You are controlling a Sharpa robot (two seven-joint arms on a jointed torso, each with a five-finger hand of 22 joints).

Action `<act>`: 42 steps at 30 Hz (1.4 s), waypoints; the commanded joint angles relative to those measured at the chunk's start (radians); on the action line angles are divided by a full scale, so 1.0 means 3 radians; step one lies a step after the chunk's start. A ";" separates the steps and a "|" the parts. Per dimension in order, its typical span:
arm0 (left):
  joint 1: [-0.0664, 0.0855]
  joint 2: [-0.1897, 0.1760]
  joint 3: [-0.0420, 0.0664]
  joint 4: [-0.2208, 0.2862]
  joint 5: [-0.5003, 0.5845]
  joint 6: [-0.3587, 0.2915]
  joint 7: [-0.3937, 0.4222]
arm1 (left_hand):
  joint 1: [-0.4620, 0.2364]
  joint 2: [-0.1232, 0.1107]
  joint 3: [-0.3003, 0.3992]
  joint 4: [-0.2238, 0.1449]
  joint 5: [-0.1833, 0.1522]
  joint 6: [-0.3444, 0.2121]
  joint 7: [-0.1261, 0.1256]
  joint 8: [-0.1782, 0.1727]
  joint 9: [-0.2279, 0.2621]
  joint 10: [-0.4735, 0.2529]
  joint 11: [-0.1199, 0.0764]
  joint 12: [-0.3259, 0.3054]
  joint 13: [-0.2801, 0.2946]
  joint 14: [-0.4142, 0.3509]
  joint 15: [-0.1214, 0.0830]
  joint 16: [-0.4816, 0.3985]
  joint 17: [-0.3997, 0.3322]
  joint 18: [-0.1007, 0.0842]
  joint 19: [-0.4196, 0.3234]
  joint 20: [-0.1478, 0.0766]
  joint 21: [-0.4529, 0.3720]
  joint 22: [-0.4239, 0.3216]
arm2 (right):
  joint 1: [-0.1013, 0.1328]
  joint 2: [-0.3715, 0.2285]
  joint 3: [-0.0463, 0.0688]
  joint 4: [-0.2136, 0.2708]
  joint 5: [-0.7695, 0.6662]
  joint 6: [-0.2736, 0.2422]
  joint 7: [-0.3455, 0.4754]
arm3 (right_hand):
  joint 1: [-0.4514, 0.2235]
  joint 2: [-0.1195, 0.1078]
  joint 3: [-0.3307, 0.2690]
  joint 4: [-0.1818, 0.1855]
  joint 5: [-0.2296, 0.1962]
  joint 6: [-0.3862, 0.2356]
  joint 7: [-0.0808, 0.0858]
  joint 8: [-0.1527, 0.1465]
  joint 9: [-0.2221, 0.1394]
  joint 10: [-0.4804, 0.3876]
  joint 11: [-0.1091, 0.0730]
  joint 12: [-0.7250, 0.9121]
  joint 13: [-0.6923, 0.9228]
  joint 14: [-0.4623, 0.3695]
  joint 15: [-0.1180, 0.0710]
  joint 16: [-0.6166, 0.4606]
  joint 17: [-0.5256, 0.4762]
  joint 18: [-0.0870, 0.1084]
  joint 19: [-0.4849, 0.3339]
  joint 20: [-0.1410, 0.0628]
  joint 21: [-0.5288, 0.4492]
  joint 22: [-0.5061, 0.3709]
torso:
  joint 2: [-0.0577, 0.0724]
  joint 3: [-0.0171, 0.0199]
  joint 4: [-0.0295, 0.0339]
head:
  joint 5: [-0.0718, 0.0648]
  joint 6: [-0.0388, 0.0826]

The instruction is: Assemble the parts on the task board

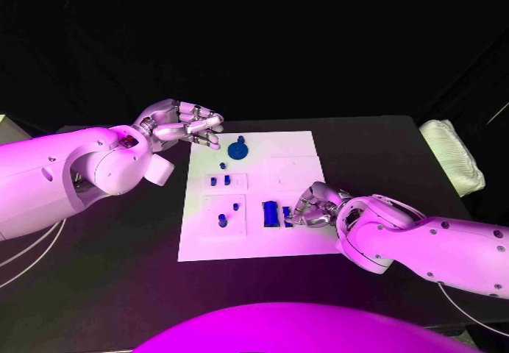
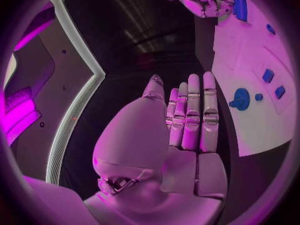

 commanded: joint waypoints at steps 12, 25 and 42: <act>0.0001 0.0094 -0.0023 -0.0116 0.0101 -0.0151 0.0143 | 0.0001 0.0029 -0.0053 -0.0003 0.0012 0.0019 0.0013 -0.0038 -0.0015 0.0013 0.0019 -0.0028 -0.0013 -0.0099 0.0033 -0.0037 0.0028 0.0038 -0.0040 0.0024 -0.0047 -0.0050 | 0.0093 -0.0153 0.0015 -0.0127 0.1033 -0.0466 0.1812 | -0.0019 0.0005 -0.0599 0.0200 0.0166 -0.0376 0.0154 -0.0211 -0.0087 0.0048 0.0127 -0.0492 0.0557 0.0305 0.0090 -0.0076 0.0727 0.0067 0.0102 0.0067 -0.0618 0.0493 | -0.0054 -0.0026 -0.0003 | -0.0002 0.0100; -0.0223 0.0503 -0.0063 -0.0733 0.0570 -0.0509 0.0688 | 0.0159 0.0137 -0.0170 -0.0008 0.0011 -0.0076 -0.0033 -0.0236 -0.0210 -0.0267 0.0100 -0.0052 -0.0154 -0.0819 0.0193 -0.0359 -0.0205 0.0042 -0.0735 0.0289 -0.0068 -0.0481 | 0.0322 0.0210 0.0181 -0.1474 0.3480 0.0076 0.3043 | 0.0495 0.0051 0.0057 -0.0036 0.0103 -0.0774 0.0319 -0.0232 -0.0177 -0.1536 0.0347 -0.3560 -0.1717 -0.1314 0.0341 -0.2650 -0.1737 0.0478 -0.1247 0.0340 -0.4132 -0.1382 | -0.0203 -0.0066 0.0021 | -0.0008 0.0394; -0.0382 0.0675 -0.0025 -0.0838 0.0546 -0.0753 0.0649 | -0.2457 0.0083 0.0464 -0.0975 -0.0607 -0.3134 -0.0494 -0.0649 -0.1333 -0.3956 -0.0357 -0.0257 -0.0447 -0.4097 -0.0191 -0.0565 -0.1766 -0.0565 -0.4038 -0.0548 -0.0272 -0.1034 | 0.0216 0.0347 0.0337 -0.1666 0.3510 -0.0193 0.3062 | -0.3696 0.0730 -0.1643 -0.0321 -0.0198 -0.3593 -0.0182 -0.1341 -0.1381 -0.4888 0.0060 -0.4997 -0.4359 -0.4894 0.0257 -0.5222 -0.4358 -0.0125 -0.4887 -0.0096 -0.4860 -0.4358 | -0.0284 -0.0021 0.0094 | -0.0046 0.0609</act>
